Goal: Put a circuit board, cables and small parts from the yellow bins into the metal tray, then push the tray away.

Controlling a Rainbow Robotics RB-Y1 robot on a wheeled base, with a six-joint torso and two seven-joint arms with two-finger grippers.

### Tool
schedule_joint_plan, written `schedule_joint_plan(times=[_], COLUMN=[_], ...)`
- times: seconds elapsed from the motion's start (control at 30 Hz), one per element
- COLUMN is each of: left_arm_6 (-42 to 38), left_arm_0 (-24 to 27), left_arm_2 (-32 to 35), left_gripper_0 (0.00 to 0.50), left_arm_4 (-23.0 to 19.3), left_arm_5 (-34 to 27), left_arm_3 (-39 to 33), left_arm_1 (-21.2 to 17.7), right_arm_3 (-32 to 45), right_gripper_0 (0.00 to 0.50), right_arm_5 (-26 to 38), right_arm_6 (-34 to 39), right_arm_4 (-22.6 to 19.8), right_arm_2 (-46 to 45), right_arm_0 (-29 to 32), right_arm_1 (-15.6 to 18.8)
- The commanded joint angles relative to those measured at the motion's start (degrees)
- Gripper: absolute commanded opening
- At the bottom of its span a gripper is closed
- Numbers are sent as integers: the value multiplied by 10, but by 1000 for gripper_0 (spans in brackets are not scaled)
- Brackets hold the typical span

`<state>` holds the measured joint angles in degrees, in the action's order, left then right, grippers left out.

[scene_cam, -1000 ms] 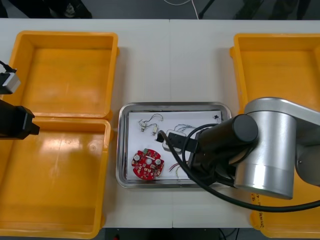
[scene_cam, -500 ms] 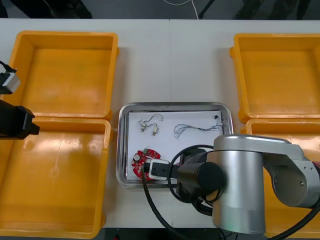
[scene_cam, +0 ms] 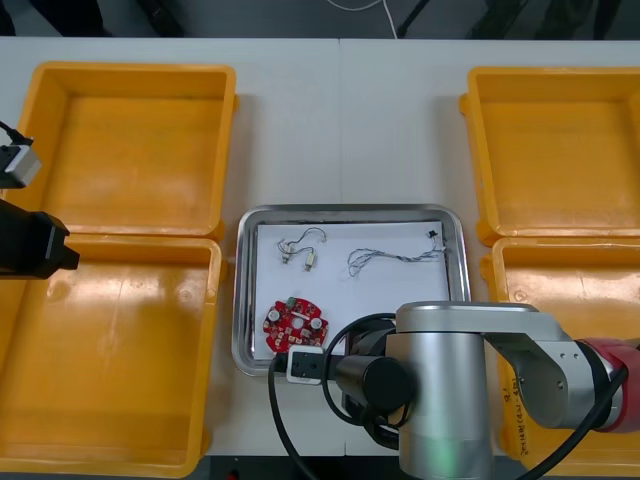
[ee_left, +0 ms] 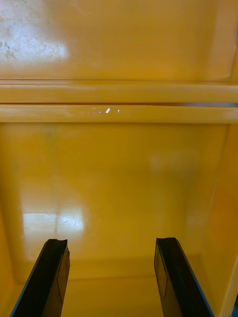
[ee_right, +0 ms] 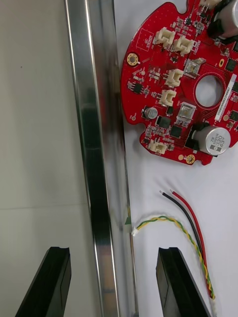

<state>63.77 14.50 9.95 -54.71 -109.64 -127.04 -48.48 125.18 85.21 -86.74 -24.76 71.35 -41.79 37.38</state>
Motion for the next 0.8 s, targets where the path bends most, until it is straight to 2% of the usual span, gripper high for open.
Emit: schedule_joint_plan(times=[0.03, 0.53, 0.8], left_arm_6=[43, 43, 43], left_arm_0=[-8, -8, -8], left_arm_2=[20, 20, 20], left_gripper_0=[500, 500, 500], left_arm_4=[-4, -4, -4], left_arm_5=[-4, -4, -4], left_arm_3=[-16, -16, -16], left_arm_1=[-27, -27, -27], right_arm_3=[-6, -20, -43], right_gripper_0=[500, 500, 500], right_arm_5=[-6, -6, -16], right_arm_6=[-11, -4, 1], right_arm_4=[23, 73, 86], right_arm_2=[22, 59, 63], right_arm_0=[-16, -14, -8], right_arm_1=[-21, -32, -41])
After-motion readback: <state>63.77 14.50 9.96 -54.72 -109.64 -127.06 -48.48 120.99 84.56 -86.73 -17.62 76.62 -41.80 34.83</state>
